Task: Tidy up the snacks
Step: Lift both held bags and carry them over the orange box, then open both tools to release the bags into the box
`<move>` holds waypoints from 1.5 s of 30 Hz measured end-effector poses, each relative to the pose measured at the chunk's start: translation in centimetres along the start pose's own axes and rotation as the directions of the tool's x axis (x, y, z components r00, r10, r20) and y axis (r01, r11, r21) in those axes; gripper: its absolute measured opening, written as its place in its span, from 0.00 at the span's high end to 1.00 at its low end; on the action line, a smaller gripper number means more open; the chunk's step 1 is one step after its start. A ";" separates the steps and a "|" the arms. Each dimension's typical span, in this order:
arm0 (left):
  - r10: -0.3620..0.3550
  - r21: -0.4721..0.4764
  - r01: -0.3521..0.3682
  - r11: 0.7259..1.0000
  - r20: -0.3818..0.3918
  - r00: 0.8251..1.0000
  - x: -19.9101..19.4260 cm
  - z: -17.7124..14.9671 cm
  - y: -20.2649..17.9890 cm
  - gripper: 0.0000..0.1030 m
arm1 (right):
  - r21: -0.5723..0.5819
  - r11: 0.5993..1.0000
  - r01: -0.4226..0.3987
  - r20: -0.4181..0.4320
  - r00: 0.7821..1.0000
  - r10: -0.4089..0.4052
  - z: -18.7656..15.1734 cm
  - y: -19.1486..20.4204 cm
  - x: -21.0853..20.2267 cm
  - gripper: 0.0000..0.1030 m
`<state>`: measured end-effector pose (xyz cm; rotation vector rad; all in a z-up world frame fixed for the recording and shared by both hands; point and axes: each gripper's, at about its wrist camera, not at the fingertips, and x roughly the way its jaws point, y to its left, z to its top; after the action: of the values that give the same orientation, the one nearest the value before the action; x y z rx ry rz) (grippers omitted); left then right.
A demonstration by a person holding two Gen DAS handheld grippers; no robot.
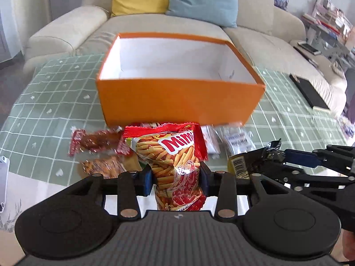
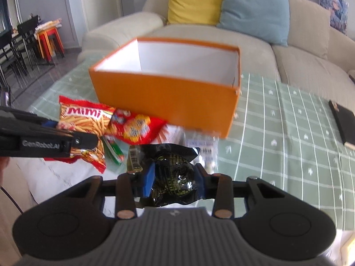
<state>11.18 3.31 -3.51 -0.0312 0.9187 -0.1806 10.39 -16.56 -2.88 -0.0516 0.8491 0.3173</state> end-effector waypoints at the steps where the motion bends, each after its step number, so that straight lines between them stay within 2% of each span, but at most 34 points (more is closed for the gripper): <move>1: 0.007 0.000 -0.007 1.000 0.010 1.000 -0.2 0.3 0.2 0.56 | 0.000 1.000 -0.005 0.012 1.000 0.005 0.5 0.0 -0.2 0.65; 7: 0.018 0.011 -0.019 1.000 0.067 0.998 -1.0 2.5 0.7 0.56 | -0.012 1.000 -0.021 0.088 0.996 0.022 3.7 -0.2 -1.3 0.66; 15: 0.030 0.009 -0.031 0.999 0.143 0.989 -1.1 7.5 0.7 0.56 | -0.041 0.999 -0.016 0.184 0.983 0.023 9.9 -0.6 -1.3 0.67; 21: 0.031 -0.009 -0.030 1.000 0.166 0.986 0.1 11.0 0.8 0.56 | -0.055 0.998 0.016 0.197 0.980 -0.005 14.2 -1.2 0.9 0.67; 29: 0.060 0.005 -0.061 0.998 0.122 0.991 4.3 13.7 0.6 0.56 | -0.027 0.999 0.019 0.100 0.995 -0.016 17.4 -2.6 6.9 0.68; 36: 0.086 0.016 -0.087 0.996 0.030 0.996 8.8 14.7 1.1 0.56 | 0.026 0.999 0.021 -0.009 1.000 -0.021 17.6 -3.6 12.0 0.69; 41: 0.123 0.048 -0.120 0.992 -0.060 0.991 11.6 14.4 0.9 0.56 | 0.046 0.999 0.016 -0.095 0.995 -0.011 17.4 -4.2 14.8 0.70; 43: 0.122 0.059 -0.117 0.991 -0.092 0.988 12.4 14.1 0.9 0.56 | 0.065 0.998 0.013 -0.134 0.991 -0.005 17.3 -4.5 15.8 0.80; 44: 0.125 0.068 -0.118 0.991 -0.107 0.986 12.7 14.1 0.9 0.56 | 0.085 0.996 0.013 -0.152 0.988 0.000 17.3 -4.8 16.4 0.96; 45: 0.129 0.079 -0.120 0.990 -0.120 0.984 13.0 14.0 0.7 0.56 | 0.109 0.994 0.011 -0.173 0.985 0.008 17.3 -5.1 16.9 0.96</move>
<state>30.08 1.14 -5.39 0.1051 1.0354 -0.0998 34.91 -14.15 -4.42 0.0227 1.0376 0.2670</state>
